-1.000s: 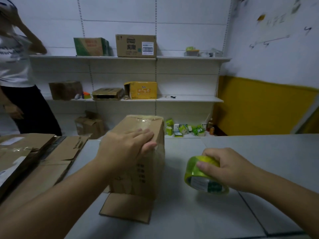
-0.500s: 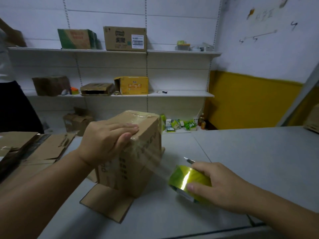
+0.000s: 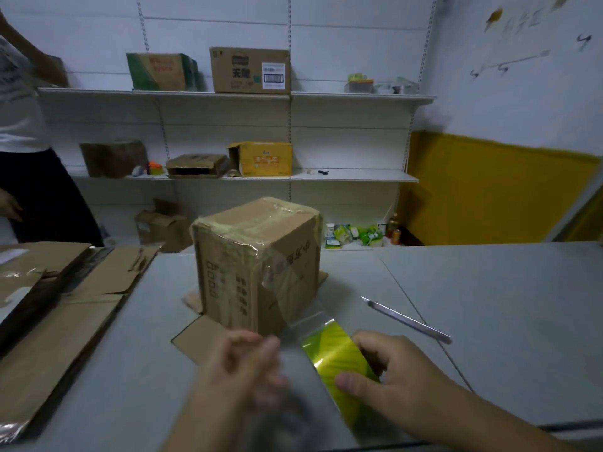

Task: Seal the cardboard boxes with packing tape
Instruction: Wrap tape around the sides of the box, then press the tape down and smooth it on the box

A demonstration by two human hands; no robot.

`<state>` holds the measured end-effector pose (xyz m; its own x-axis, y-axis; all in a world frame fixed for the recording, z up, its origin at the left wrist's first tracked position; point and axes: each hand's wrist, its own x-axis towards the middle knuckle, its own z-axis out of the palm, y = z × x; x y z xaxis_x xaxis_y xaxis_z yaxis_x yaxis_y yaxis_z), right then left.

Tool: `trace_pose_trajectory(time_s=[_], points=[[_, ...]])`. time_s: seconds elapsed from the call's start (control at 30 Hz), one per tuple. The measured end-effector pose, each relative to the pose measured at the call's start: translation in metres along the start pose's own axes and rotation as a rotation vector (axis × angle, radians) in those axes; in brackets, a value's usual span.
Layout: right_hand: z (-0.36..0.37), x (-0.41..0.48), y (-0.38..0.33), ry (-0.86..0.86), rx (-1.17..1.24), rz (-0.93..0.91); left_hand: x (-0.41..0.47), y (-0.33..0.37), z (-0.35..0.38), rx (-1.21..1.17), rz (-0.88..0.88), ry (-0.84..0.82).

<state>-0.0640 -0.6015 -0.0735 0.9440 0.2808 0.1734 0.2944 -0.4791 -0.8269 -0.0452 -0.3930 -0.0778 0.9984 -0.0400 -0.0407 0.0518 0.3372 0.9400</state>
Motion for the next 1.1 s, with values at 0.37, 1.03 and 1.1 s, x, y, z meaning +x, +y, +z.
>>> trace_pose_trajectory(time_s=[0.37,1.03,1.1], points=[[-0.054,0.030,0.080,0.403,-0.771,0.211,0.010,-0.016,0.043,-0.048,-0.246,-0.094],[-0.011,0.187,-0.104,-0.279,-0.885,-0.537,-0.013,0.004,0.032,0.038,-0.217,-0.198],[-0.013,0.191,-0.102,-0.244,-0.874,-0.424,-0.013,0.009,0.025,0.037,-0.217,-0.164]])
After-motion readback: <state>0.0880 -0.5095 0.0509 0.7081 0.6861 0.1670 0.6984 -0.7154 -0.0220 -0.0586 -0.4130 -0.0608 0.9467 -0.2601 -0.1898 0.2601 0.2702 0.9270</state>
